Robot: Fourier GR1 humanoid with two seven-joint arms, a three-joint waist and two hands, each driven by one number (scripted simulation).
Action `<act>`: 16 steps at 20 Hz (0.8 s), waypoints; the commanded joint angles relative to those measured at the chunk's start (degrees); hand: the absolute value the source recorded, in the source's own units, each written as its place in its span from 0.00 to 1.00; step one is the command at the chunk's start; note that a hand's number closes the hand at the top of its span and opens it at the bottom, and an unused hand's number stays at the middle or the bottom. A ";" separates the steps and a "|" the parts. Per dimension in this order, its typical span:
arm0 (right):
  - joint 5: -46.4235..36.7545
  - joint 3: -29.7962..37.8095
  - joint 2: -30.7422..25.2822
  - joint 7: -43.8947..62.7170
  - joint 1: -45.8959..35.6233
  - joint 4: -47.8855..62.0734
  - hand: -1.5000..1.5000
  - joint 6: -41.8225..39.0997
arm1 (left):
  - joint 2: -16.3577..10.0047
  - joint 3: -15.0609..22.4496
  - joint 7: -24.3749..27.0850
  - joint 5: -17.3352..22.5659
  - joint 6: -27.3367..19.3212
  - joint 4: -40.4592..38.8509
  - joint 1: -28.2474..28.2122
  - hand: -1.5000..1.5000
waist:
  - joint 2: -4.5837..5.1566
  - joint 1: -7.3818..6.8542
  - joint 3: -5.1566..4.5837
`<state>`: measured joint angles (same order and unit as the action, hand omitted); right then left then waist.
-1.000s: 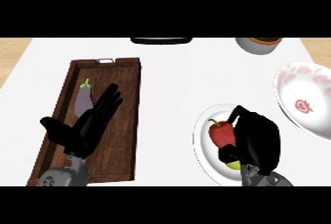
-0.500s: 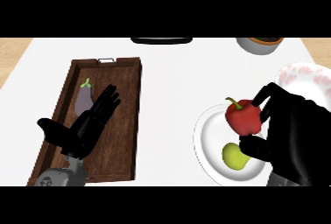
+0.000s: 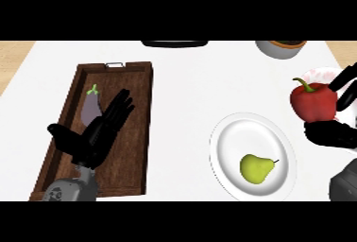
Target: Pick the bell pepper from the plate and place it in the bowl
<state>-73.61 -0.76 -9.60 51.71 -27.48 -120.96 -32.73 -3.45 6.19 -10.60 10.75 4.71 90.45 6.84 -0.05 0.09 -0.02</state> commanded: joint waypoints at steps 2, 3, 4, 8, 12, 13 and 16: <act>1.17 7.12 -1.96 -2.25 -3.16 9.07 1.00 6.01 | -0.07 -0.31 -2.67 0.54 0.03 2.39 0.37 0.50 | 0.09 -0.39 0.03; 3.70 11.25 -3.33 -3.20 -5.69 10.35 1.00 4.84 | -0.55 -0.49 0.80 0.06 1.24 0.65 -1.75 0.50 | 0.11 -0.42 0.02; 4.10 12.56 -4.45 -6.63 -3.05 13.40 1.00 9.54 | 1.07 1.28 0.18 -1.92 -0.57 0.13 -0.33 0.50 | 0.18 -0.33 0.05; 6.77 17.27 -9.02 -11.75 -4.73 20.56 1.00 12.83 | 1.13 0.31 0.69 -2.01 -0.13 -1.87 2.25 0.50 | 0.16 -0.23 0.03; 7.53 21.08 -12.42 -21.40 -1.19 32.92 1.00 24.24 | 0.87 0.39 0.09 -0.73 0.83 1.14 -0.89 0.50 | 0.25 -0.71 0.06; 5.34 19.94 -13.03 -21.24 -4.90 39.34 1.00 26.23 | 1.41 -0.73 -0.23 0.08 0.45 -1.44 1.71 0.50 | 0.45 -1.07 0.06; 4.36 21.65 -18.11 -25.37 -4.62 45.99 1.00 28.39 | -0.28 -1.03 3.57 0.19 2.92 0.18 -3.03 0.50 | 0.40 -1.15 0.04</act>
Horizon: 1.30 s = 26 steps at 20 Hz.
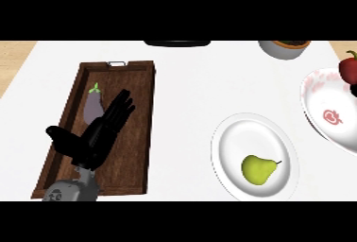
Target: Pick the bell pepper from the plate and place it in the bowl
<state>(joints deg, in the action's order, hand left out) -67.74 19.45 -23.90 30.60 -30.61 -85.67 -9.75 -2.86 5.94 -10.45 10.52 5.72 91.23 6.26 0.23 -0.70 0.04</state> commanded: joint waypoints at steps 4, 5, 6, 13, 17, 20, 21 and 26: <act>-2.56 2.77 -7.19 -7.90 -4.48 25.56 1.00 9.64 | 0.55 0.31 0.82 -0.90 0.17 -1.38 1.61 0.50 | 0.34 -0.73 0.02; -2.12 3.43 -8.06 -6.35 -5.74 27.81 1.00 6.17 | -1.39 -0.92 -0.56 0.90 1.88 0.13 -0.02 0.50 | 0.31 -1.07 0.01; -2.99 2.19 -5.55 -3.62 -6.01 28.93 1.00 5.63 | -0.06 -1.16 1.53 -0.42 0.38 -2.43 2.06 0.50 | 0.30 -0.67 -0.01; 4.20 11.34 -7.01 -12.77 -11.41 49.62 0.00 20.82 | 0.89 1.04 1.28 -1.44 0.57 -0.96 1.02 0.50 | 0.58 -1.81 0.15; 10.79 15.78 -6.83 -21.19 -10.58 50.40 0.00 25.81 | 0.47 -1.65 -0.18 -0.69 -0.39 -3.81 4.67 0.50 | 0.42 -0.56 0.13; 19.71 21.47 -3.29 -25.93 -11.74 42.69 0.00 29.07 | 0.62 -1.18 0.41 -0.62 -0.40 -2.39 1.56 0.50 | -0.37 0.53 0.17; 21.80 23.11 -2.74 -28.27 -12.03 41.70 0.00 31.76 | 0.59 -0.59 0.71 -0.59 0.35 -2.40 0.96 0.50 | -0.29 0.41 0.21; 34.11 26.69 1.58 -39.84 -8.35 29.56 0.00 27.72 | -0.72 -2.80 0.14 -0.43 -0.53 -2.16 0.71 0.50 | -1.19 2.82 0.00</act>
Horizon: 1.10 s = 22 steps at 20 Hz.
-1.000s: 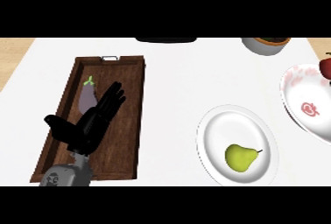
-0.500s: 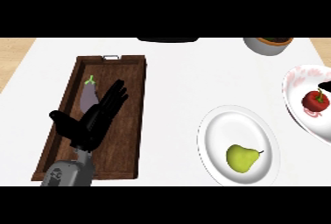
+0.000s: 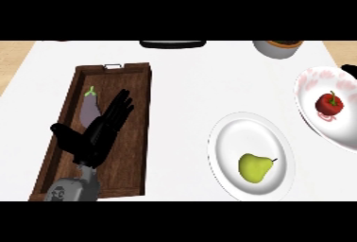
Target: Pick the bell pepper from the plate and place it in the bowl
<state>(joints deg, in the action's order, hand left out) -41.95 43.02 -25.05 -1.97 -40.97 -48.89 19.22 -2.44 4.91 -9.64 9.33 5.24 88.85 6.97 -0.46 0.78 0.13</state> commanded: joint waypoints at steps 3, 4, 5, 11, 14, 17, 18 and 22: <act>13.22 2.73 6.81 -9.03 6.49 -17.84 0.00 -5.61 | -0.56 -1.03 0.48 0.46 0.25 -0.45 -1.76 0.50 | -0.77 2.07 -0.22; 15.37 3.40 8.69 -11.36 10.22 -21.17 0.00 -6.79 | -1.44 -1.97 -0.67 0.63 -0.26 1.30 -1.36 0.50 | -1.06 2.68 -0.19; 16.06 2.61 10.33 -9.96 11.92 -25.73 0.00 -8.35 | -1.27 -1.69 -0.86 0.72 -0.16 1.26 -2.37 0.50 | -1.09 2.72 -0.24; 21.12 0.26 22.97 -12.11 26.80 -49.40 0.00 -12.36 | -1.05 -1.14 -1.20 -0.44 -1.25 2.50 -3.32 0.50 | -1.33 3.93 -0.29; 26.88 -1.78 24.77 -12.85 37.20 -57.78 0.00 -13.89 | -1.10 -1.98 -0.33 0.97 -0.24 1.77 -3.92 0.50 | -1.12 4.06 -0.19; 29.01 -5.82 24.91 -11.39 46.06 -66.10 1.00 -15.29 | -1.17 -2.36 -0.22 0.06 -1.33 1.65 -2.83 0.50 | -1.26 5.35 -0.23; 30.91 -6.43 24.94 -13.82 50.17 -66.64 1.00 -15.09 | -1.27 -3.55 -0.38 0.76 -1.63 0.82 -2.22 0.50 | -1.12 5.96 -0.12; 36.83 -12.27 25.01 -15.07 62.71 -70.94 1.00 -13.66 | -0.77 -2.51 0.10 0.67 -1.48 2.95 -5.74 0.50 | -1.51 6.23 0.05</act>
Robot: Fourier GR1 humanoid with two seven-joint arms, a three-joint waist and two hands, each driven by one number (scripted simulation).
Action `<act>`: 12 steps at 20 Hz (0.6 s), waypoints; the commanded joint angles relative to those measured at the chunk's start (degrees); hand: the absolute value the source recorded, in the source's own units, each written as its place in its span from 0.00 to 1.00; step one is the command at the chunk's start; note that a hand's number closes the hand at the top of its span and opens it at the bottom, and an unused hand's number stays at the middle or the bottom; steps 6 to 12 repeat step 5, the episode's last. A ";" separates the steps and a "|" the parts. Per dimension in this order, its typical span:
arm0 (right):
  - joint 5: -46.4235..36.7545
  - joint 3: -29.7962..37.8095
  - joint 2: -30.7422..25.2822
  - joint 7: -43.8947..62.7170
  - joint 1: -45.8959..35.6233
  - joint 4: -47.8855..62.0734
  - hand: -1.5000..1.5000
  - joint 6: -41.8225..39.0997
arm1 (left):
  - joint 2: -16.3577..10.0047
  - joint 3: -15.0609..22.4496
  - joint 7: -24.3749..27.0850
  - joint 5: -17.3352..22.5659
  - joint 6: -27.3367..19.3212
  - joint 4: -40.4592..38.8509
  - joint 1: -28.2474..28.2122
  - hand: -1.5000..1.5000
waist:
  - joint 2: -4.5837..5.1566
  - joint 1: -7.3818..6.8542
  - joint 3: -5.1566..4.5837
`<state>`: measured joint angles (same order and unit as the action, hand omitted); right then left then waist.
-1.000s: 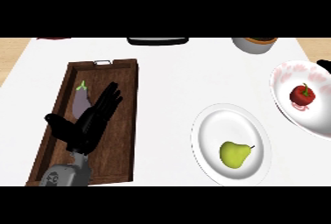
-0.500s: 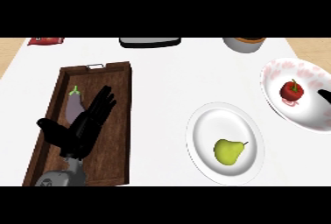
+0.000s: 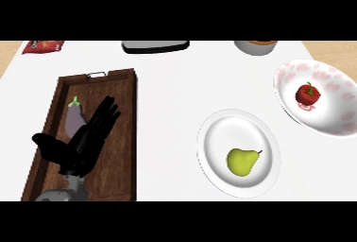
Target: Pick the bell pepper from the plate and place it in the bowl
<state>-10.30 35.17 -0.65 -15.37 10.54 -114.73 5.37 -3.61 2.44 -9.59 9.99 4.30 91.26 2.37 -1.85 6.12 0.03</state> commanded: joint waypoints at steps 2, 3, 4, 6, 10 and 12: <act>6.29 -6.89 0.63 -2.83 17.54 -5.91 1.00 0.58 | -0.90 -1.26 0.33 0.60 0.07 1.51 -1.93 0.50 | -0.36 1.58 0.21; 6.76 -8.94 0.63 -3.86 20.55 -7.20 1.00 0.51 | -0.23 -0.96 0.61 0.43 -0.11 0.13 -1.11 0.50 | 0.00 2.49 0.12; 6.32 -11.76 0.64 -5.13 23.44 -6.92 1.00 -1.23 | 0.21 0.29 0.39 -0.59 -0.61 1.47 -2.05 0.50 | -0.17 1.88 0.21; 6.85 -14.23 0.64 -5.78 25.98 -5.84 1.00 -1.55 | -0.70 -1.34 0.89 0.05 -0.43 1.06 -1.61 0.50 | -0.03 2.17 0.23; 6.85 -14.23 0.64 -5.78 25.98 -5.84 1.00 -1.55 | -0.70 -1.34 0.89 0.05 -0.43 1.06 -1.61 0.50 | -0.03 2.17 0.23; 6.85 -14.23 0.64 -5.78 25.98 -5.84 1.00 -1.55 | -0.70 -1.34 0.89 0.05 -0.43 1.06 -1.61 0.50 | -0.03 2.17 0.23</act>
